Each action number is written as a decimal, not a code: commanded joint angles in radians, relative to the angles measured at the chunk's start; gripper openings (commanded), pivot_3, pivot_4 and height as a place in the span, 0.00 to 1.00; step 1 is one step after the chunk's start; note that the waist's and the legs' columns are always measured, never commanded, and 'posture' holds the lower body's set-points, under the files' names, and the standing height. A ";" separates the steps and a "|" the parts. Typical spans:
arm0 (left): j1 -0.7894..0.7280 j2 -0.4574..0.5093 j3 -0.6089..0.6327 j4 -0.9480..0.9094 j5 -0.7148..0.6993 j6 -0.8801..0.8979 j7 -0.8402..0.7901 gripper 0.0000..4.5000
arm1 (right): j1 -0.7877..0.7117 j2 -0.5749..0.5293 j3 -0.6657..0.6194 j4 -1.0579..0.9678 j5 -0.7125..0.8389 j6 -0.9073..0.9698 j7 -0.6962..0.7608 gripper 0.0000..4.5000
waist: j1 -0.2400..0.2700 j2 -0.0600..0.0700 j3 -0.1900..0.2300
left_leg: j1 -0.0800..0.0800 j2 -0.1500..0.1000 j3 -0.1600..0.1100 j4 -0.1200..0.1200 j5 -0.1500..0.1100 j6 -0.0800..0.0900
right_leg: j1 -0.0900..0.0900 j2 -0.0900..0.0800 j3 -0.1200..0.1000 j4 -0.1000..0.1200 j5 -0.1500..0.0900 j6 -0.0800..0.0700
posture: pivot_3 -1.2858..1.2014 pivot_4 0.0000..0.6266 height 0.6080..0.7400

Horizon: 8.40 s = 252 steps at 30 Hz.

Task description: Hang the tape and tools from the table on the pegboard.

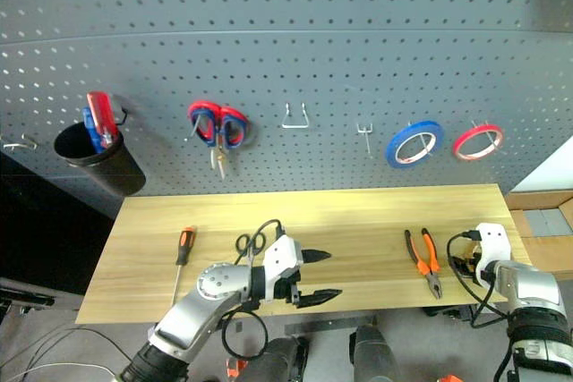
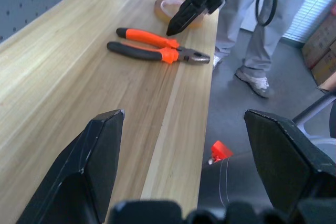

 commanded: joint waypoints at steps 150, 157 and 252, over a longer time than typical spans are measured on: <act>0.096 -0.027 0.496 -0.182 -0.078 -0.369 0.360 0.87 | -0.435 0.323 0.241 -0.866 0.428 -0.052 0.242 0.45 | -0.020 0.000 0.019 | -0.023 0.020 0.015 0.016 0.005 -0.012 | -0.026 0.013 -0.006 -0.001 0.026 -0.007 | 0.48 0.33 1.00; 0.045 -0.053 0.494 -0.281 -0.068 -0.324 0.454 0.87 | -0.636 0.448 0.294 -0.656 0.237 -0.317 0.127 0.45 | -0.013 -0.002 0.013 | -0.034 0.020 0.020 0.018 0.005 -0.013 | -0.040 0.012 -0.008 0.002 0.029 -0.009 | 0.50 0.29 1.00; 0.146 -0.051 0.408 -0.145 0.048 0.712 0.752 0.87 | -0.029 0.250 0.604 -0.658 -0.009 -0.346 0.203 0.99 | 0.005 -0.007 -0.009 | -0.009 0.025 0.037 0.018 0.003 -0.009 | -0.024 0.011 -0.008 0.006 0.032 -0.008 | 0.49 0.37 1.00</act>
